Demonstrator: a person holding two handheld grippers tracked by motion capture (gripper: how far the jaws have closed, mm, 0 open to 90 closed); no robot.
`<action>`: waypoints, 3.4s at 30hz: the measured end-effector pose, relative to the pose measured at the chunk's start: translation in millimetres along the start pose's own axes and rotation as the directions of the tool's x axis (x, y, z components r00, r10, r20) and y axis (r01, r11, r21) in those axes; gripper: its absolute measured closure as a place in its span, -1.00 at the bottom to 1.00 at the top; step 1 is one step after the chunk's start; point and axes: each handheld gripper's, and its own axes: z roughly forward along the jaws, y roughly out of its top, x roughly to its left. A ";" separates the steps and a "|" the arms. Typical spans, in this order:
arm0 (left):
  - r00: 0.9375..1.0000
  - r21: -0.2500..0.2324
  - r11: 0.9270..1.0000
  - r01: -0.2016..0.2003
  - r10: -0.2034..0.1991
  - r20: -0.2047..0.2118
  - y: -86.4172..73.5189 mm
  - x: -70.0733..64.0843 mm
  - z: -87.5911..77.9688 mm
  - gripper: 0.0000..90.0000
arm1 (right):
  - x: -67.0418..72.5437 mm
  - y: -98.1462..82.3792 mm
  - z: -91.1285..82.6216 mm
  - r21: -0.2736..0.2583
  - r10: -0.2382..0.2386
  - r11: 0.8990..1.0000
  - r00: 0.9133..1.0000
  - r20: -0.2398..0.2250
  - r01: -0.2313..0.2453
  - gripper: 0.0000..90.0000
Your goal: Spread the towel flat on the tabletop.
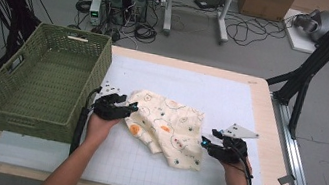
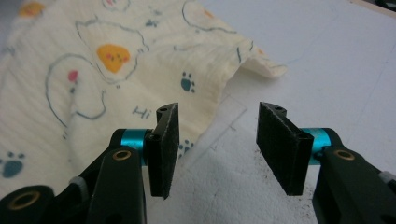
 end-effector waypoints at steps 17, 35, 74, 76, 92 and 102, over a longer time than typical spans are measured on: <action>0.998 -0.020 0.999 -0.045 0.046 0.039 1.5 -7.9 -9.6 -0.07 | 24.8 8.2 52.2 0.108 -0.040 0.993 0.997 -0.071 0.048 0.86; 0.992 0.032 0.999 -0.030 0.025 0.123 -11.4 -25.9 -16.7 -0.10 | -19.7 -3.3 19.8 -0.040 0.146 0.989 0.974 0.172 -0.142 0.63; 0.995 0.121 0.988 -0.098 0.095 0.026 -10.1 -26.5 1.9 0.96 | -0.9 -7.2 37.5 0.088 0.057 0.994 0.998 0.018 -0.058 0.98; 0.997 0.108 0.991 -0.079 0.077 0.025 -8.7 -25.6 5.6 0.96 | -3.6 -7.3 36.9 0.081 0.055 0.995 0.996 0.067 -0.060 0.98; 0.994 0.091 0.990 -0.105 0.101 0.047 6.4 -35.8 29.7 0.16 | -30.0 -18.6 23.7 0.037 0.104 0.992 0.957 0.270 -0.118 0.52; 0.979 0.099 0.983 -0.154 0.137 0.153 -7.4 -35.5 1.2 0.24 | -25.9 -15.5 14.6 -0.019 0.128 0.992 0.973 0.189 -0.127 0.24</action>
